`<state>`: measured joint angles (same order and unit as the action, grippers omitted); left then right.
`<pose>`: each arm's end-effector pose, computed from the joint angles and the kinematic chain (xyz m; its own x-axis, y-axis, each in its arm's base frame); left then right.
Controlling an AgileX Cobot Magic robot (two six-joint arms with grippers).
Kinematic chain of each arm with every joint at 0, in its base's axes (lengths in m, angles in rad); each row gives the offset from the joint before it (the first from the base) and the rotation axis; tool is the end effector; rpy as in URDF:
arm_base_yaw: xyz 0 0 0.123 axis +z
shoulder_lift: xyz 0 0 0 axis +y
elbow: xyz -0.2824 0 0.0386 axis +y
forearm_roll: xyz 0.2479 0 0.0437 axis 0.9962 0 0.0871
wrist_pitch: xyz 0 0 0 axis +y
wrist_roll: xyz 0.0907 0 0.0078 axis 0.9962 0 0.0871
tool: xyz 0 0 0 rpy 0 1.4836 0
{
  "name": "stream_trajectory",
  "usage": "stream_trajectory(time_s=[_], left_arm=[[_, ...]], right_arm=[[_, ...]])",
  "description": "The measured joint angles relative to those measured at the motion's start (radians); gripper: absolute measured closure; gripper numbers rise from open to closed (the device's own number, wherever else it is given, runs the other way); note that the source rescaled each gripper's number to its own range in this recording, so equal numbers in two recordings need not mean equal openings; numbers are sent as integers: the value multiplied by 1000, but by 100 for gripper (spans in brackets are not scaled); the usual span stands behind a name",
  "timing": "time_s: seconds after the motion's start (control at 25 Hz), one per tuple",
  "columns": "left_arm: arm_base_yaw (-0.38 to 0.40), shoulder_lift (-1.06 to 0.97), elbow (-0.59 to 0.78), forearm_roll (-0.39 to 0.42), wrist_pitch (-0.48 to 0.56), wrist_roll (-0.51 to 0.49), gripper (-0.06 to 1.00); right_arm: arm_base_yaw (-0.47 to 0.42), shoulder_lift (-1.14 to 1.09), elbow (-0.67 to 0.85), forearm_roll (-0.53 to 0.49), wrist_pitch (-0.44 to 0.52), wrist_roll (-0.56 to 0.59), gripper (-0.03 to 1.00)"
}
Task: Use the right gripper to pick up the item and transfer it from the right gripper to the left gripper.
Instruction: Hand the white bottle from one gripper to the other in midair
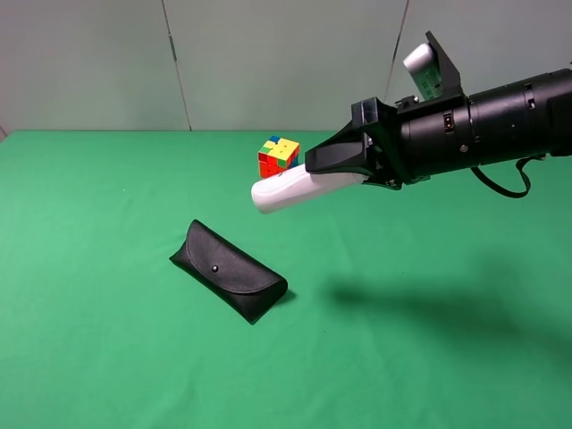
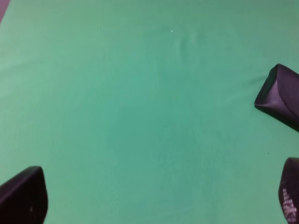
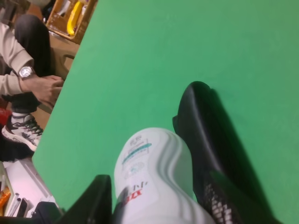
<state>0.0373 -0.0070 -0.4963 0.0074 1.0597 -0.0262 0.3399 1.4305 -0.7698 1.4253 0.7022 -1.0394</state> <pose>-0.0055 0.0004 0.2762 -0.4508 -0.0394 -0.8918 -0.0532 0.9984 -0.0172 0.2398 0.1466 0.2456 -0.8102 -0.0131 -0.5860 -0.4749 0.6007 0.6431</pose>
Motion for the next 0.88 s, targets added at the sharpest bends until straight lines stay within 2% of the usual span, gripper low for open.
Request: stream_trajectory(time_s=[0.44,0.88], left_arm=[[0,0,0,0,0,0,-4],[0,0,0,0,0,0,-4]], right_arm=[[0,1,0,75,-22,-58,96],[0,2,0,195,-24,-62,97]])
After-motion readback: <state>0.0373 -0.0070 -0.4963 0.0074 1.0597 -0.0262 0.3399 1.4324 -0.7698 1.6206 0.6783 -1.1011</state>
